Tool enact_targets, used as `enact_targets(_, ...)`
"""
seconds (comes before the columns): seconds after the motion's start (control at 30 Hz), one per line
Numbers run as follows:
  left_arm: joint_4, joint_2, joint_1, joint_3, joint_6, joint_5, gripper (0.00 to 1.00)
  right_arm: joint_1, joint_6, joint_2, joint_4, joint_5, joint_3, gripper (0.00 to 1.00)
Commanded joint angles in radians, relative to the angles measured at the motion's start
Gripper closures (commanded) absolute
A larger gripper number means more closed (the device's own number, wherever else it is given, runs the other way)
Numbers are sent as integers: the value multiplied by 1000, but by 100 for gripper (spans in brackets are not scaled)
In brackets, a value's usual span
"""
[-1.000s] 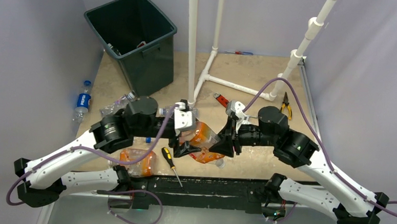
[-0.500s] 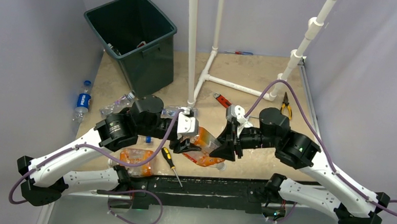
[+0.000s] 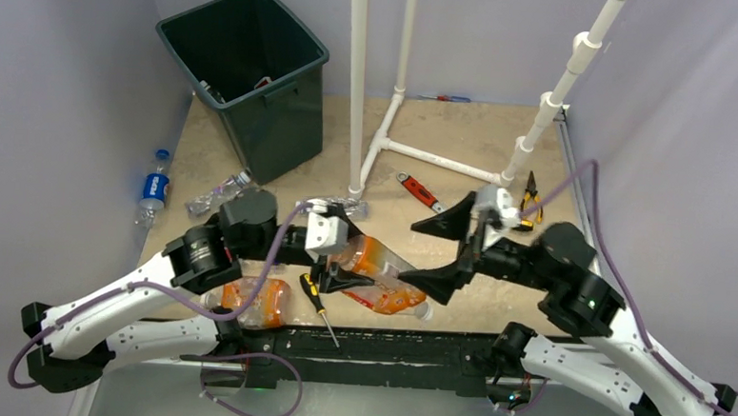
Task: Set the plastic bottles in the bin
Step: Place the plastic bottle in the trash bin.
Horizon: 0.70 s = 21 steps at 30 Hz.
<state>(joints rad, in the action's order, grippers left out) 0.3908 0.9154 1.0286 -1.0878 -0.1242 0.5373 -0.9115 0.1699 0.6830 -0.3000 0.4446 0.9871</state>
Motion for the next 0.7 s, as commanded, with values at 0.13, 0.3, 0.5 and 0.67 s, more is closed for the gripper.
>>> enact_targets(0.13,-562,-269,2,271,312,-337,100,-1,261,-268,440,-429,-210,1)
enact_targets(0.3,-797,-362,2,424,462,-432,100,-1,313,-286,553,-416,-270,1)
enact_targets(0.5,-966,-381,2,510,593,-467,100,-1,344,-268,705,-377,-328,1)
enact_targets(0.67,-1046,-379,2,531,641,-471,100,-1,383,-258,818,-374,-378,1)
